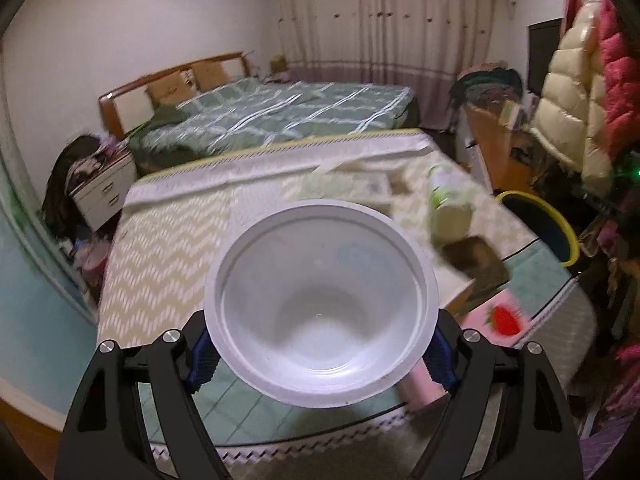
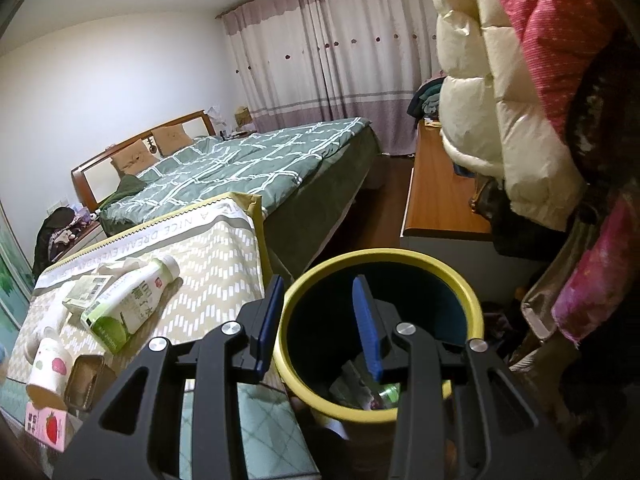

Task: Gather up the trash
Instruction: 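Grasp the white paper bowl by its rim with the left gripper, then carry the white bowl over the bin and release it from the left gripper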

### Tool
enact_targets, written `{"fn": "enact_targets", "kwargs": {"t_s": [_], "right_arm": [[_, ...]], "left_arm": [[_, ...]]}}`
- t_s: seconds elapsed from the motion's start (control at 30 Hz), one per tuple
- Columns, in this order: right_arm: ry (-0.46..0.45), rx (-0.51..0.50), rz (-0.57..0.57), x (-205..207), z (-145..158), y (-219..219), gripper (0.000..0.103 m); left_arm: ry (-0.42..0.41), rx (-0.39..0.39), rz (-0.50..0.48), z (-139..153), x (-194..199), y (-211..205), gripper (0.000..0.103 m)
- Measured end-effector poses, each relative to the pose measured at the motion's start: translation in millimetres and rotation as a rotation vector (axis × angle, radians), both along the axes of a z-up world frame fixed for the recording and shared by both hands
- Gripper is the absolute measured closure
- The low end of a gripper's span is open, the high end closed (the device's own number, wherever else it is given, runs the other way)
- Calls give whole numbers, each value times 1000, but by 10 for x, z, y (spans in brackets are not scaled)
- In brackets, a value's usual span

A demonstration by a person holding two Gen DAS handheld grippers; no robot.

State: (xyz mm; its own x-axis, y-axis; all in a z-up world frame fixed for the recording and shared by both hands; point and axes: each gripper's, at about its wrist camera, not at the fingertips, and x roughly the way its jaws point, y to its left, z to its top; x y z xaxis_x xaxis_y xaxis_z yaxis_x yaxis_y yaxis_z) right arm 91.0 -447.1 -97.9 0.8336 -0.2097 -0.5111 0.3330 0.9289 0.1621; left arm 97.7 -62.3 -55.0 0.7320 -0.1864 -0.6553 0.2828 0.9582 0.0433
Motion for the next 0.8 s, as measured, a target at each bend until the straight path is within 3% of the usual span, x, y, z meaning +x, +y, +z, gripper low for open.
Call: {"fn": "enact_targets", "kwargs": {"t_s": [0.17, 0.5, 0.8], "right_arm": [[4, -23, -34, -197, -6, -76, 69], [7, -40, -122, -485, -85, -432, 68], [-3, -25, -147, -684, -154, -693, 66]], "left_arm": [[20, -54, -110, 133, 183, -379, 22], [48, -67, -376, 324, 510, -1914, 22], [119, -56, -451, 47, 716, -3182, 22]]}}
